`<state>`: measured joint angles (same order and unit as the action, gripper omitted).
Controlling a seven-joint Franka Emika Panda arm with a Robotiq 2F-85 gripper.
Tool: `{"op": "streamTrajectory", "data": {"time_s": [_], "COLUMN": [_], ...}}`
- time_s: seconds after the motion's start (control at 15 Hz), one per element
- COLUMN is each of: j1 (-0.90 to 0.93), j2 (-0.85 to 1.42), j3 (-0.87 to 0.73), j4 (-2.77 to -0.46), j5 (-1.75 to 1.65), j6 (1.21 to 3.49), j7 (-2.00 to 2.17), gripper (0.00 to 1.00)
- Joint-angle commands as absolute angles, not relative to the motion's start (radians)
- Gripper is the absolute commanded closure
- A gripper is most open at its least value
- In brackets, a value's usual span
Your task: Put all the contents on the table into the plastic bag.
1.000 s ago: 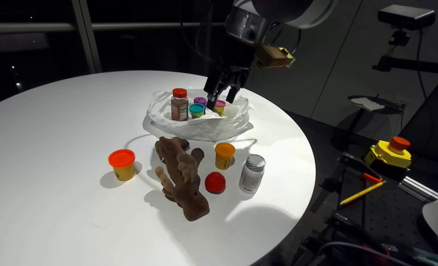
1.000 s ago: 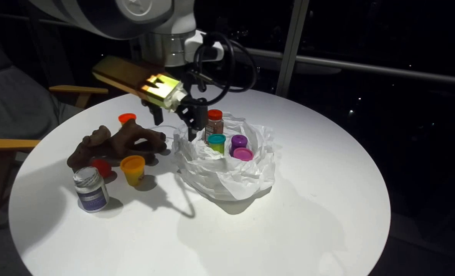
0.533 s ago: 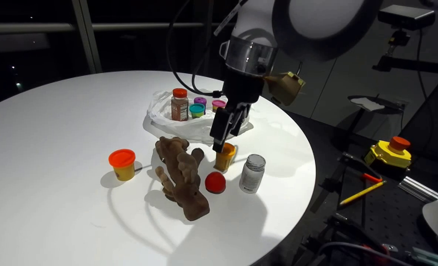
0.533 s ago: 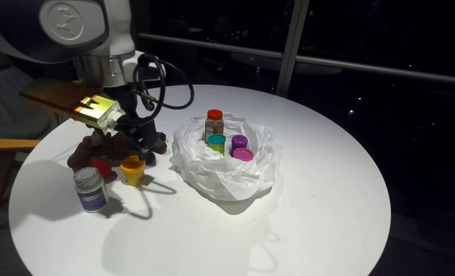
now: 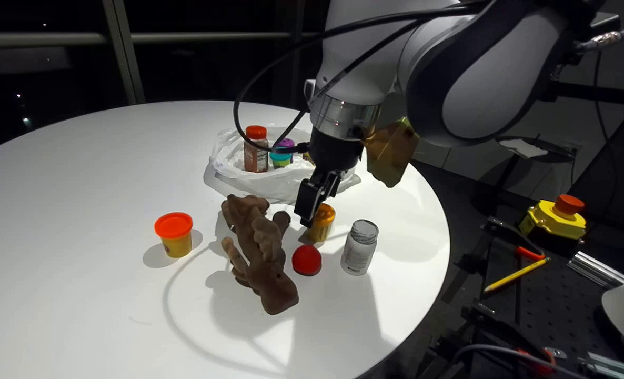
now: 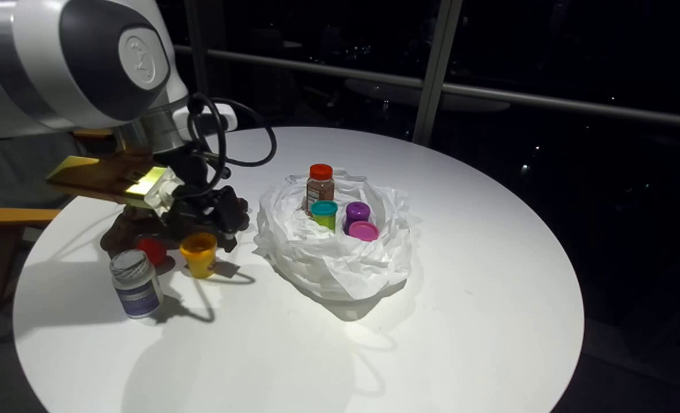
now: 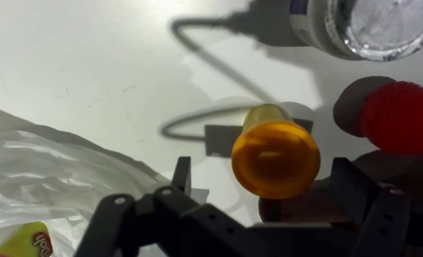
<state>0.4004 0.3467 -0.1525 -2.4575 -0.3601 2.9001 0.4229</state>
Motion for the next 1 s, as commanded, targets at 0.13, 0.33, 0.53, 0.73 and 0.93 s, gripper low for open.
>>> {"op": "streamTrajectory", "data": {"time_s": [0.13, 0.33, 0.53, 0.73, 0.93], "j1": [0.497, 0.495, 0.479, 0.448, 0.401], "j2": [0.4, 0.378, 0.345, 0.304, 0.229], "j3": [-0.242, -0.237, -0.226, -0.198, -0.162], "j4": [-2.402, -2.415, -2.433, -2.428, -2.39], "j5": [-0.425, -0.398, -0.383, -0.352, -0.317], "j6": [2.891, 2.868, 2.855, 2.805, 2.688], "j7": [0.539, 0.53, 0.528, 0.507, 0.489], "gripper": [0.27, 0.51, 0.73, 0.74, 0.74]}}
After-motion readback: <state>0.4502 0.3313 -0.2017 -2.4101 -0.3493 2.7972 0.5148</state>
